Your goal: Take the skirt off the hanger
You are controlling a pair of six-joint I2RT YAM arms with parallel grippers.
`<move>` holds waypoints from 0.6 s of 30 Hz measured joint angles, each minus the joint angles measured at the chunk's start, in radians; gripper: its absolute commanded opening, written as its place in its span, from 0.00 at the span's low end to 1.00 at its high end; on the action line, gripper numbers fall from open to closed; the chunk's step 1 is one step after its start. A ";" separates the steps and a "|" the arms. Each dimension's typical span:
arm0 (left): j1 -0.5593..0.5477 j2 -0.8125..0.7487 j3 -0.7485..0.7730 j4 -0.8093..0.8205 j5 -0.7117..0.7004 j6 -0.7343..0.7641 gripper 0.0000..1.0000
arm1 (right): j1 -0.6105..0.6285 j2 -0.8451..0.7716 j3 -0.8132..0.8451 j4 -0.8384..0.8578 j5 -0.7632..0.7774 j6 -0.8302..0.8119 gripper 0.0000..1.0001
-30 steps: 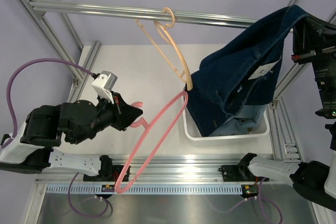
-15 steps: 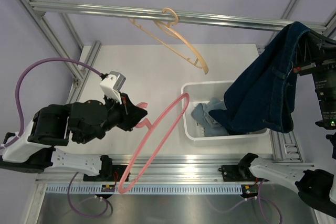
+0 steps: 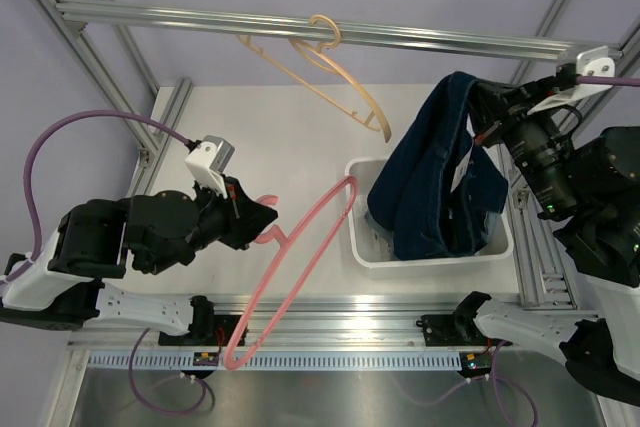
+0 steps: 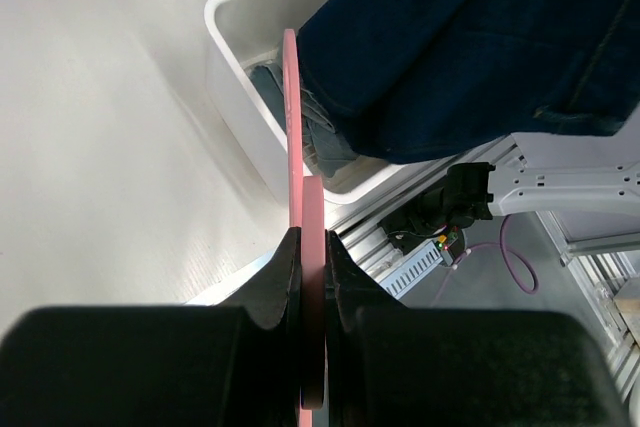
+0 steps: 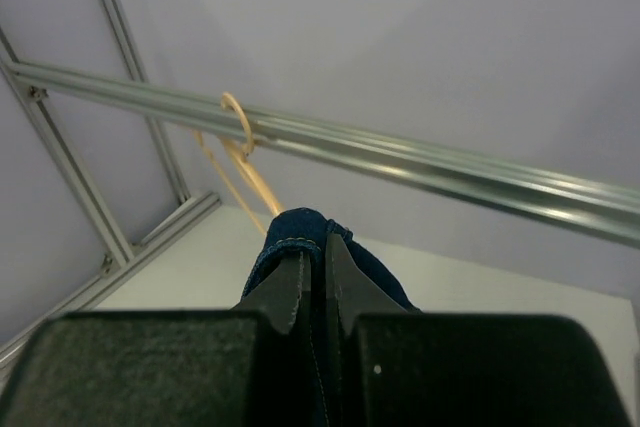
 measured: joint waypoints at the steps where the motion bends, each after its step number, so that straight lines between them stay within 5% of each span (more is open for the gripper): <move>1: 0.000 -0.001 0.000 0.000 0.000 -0.001 0.00 | 0.000 -0.011 -0.028 -0.008 -0.001 0.023 0.00; 18: 0.000 -0.024 -0.002 0.009 -0.009 -0.017 0.00 | -0.002 -0.136 -0.563 -0.229 0.224 0.446 0.00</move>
